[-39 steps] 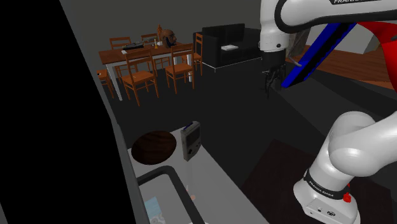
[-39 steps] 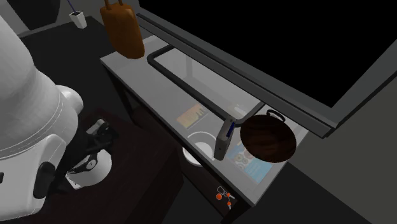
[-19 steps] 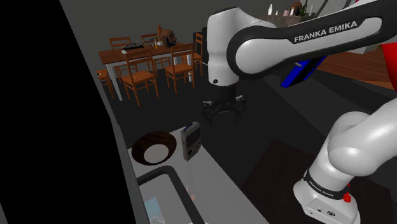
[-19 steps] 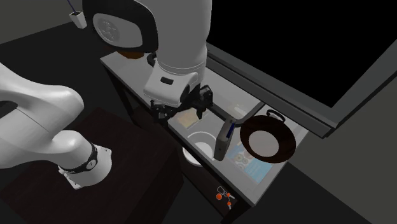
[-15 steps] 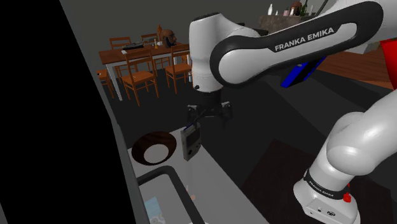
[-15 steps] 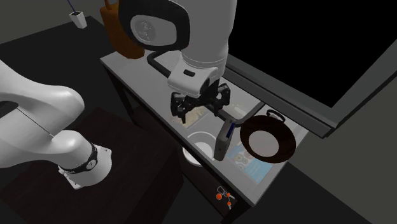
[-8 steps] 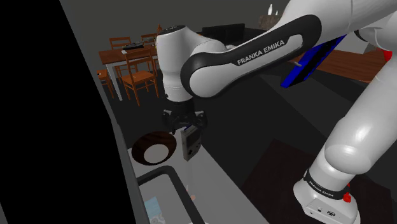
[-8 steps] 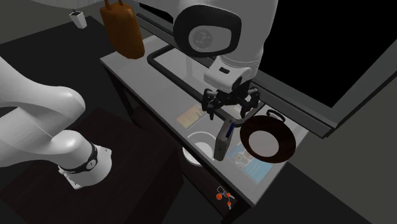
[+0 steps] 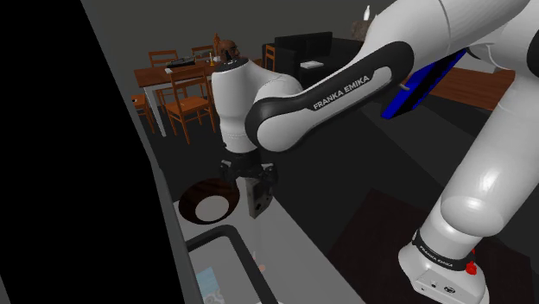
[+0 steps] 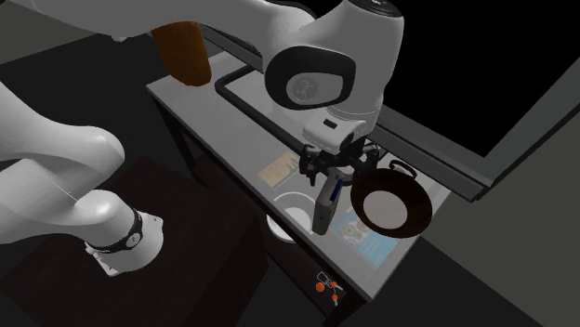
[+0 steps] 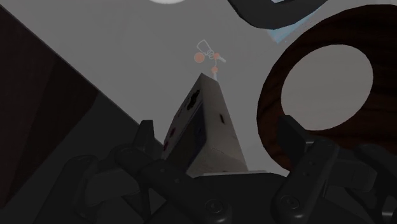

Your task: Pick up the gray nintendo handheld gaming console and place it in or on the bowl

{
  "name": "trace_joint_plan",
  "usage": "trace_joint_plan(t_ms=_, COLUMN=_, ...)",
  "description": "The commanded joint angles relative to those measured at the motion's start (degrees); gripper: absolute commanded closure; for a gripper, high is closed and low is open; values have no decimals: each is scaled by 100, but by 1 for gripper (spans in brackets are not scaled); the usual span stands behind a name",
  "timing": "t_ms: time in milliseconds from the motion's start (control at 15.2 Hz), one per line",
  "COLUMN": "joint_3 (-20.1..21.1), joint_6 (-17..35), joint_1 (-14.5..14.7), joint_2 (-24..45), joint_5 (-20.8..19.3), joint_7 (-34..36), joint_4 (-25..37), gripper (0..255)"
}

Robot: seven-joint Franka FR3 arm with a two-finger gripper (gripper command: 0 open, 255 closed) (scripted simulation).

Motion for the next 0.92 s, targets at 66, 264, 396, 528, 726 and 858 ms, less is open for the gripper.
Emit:
trace_joint_plan(t_ms=66, joint_3=0, joint_6=55, joint_1=0, joint_2=15, joint_5=-14, joint_7=10, joint_4=-40, gripper=0)
trace_joint_plan(t_ms=264, joint_3=0, joint_6=55, joint_1=0, joint_2=15, joint_5=-14, joint_7=10, joint_4=-40, gripper=0)
trace_joint_plan(t_ms=396, joint_3=0, joint_6=54, joint_1=0, joint_2=15, joint_5=-14, joint_7=9, joint_4=-39, gripper=0)
trace_joint_plan(t_ms=528, joint_3=0, joint_6=54, joint_1=0, joint_2=15, joint_5=-14, joint_7=9, joint_4=-39, gripper=255)
trace_joint_plan(t_ms=726, joint_3=0, joint_6=53, joint_1=0, joint_2=15, joint_5=-14, joint_7=10, joint_4=-38, gripper=255)
trace_joint_plan(t_ms=858, joint_3=1, joint_6=53, joint_1=0, joint_2=16, joint_5=-15, joint_7=11, joint_4=-37, gripper=255)
